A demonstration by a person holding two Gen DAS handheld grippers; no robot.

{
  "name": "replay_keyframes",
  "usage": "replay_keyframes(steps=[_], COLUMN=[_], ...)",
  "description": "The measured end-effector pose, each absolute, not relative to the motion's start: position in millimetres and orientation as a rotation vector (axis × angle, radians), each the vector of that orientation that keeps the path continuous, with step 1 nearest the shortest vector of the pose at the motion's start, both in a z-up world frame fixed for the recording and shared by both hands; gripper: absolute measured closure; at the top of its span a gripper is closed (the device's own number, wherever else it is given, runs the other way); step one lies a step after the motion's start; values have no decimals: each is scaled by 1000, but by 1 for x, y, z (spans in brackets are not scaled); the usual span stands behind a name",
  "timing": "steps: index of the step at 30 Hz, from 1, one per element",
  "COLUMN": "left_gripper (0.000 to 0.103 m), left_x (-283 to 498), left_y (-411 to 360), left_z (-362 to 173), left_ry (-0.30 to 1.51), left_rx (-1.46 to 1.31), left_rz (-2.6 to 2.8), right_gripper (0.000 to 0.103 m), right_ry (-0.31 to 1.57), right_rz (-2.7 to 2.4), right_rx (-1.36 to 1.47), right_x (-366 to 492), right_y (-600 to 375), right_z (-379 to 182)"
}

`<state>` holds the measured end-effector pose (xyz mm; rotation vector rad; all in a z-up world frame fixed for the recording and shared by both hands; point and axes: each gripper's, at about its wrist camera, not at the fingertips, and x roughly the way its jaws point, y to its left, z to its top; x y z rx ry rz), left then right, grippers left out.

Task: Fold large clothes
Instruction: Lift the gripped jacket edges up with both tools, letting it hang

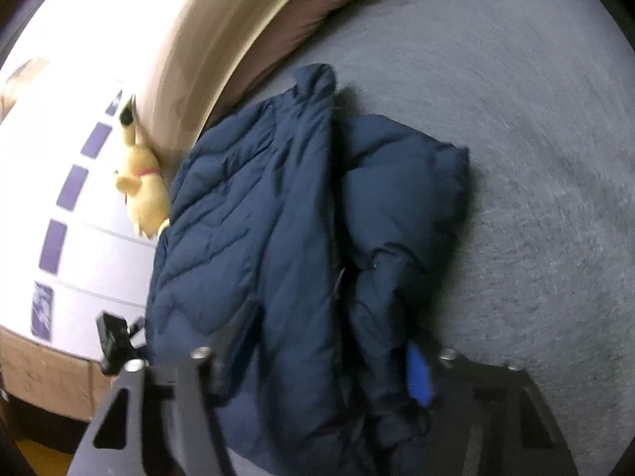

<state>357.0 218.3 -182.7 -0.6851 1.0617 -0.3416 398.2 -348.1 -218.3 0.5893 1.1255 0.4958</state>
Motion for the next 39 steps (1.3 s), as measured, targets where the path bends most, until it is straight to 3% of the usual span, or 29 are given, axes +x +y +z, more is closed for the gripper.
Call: replay_keyframes(steps=[1, 2, 3, 5, 6, 8, 10, 12, 13, 15, 17, 23, 34, 39], left_gripper=[16, 32, 36, 37, 37, 33, 30, 31, 37, 62, 74, 86, 88, 89], left_x=[358, 355, 357, 358, 357, 361, 368, 368, 367, 364, 366, 364, 344, 314], left_y=[213, 206, 200, 196, 194, 186, 173, 169, 166, 161, 155, 131, 124, 131], left_z=[-182, -182, -182, -185, -184, -184, -186, -186, -185, -180, -172, -144, -85, -34], left_ry=[1067, 1074, 1081, 1081, 1079, 1077, 1071, 1070, 1071, 1074, 1073, 1047, 920, 813], left_rx=[-653, -621, -597, -572, -553, -542, -539, -524, -506, -483, -463, -334, -265, -260], left_rz=[-325, -312, -316, -297, -285, -267, -262, -254, -249, -249, -238, -172, -166, -179], right_gripper=[51, 53, 53, 52, 45, 21, 20, 28, 43, 60, 71, 77, 80, 81], right_ry=[1121, 1117, 1116, 1126, 1132, 1147, 1153, 1138, 1143, 1157, 1154, 1107, 1016, 937], right_rz=[499, 502, 504, 491, 487, 496, 494, 480, 487, 502, 504, 498, 529, 578], right_rx=[576, 563, 556, 536, 541, 564, 587, 614, 602, 576, 527, 398, 304, 300], right_x=[397, 396, 396, 397, 398, 404, 408, 410, 410, 410, 410, 402, 379, 358], right_y=[-348, -348, -349, -346, -344, -338, -335, -332, -329, -320, -313, -296, -274, -277], right_z=[-216, -214, -213, -214, -215, -218, -225, -227, -227, -222, -210, -161, -92, -46])
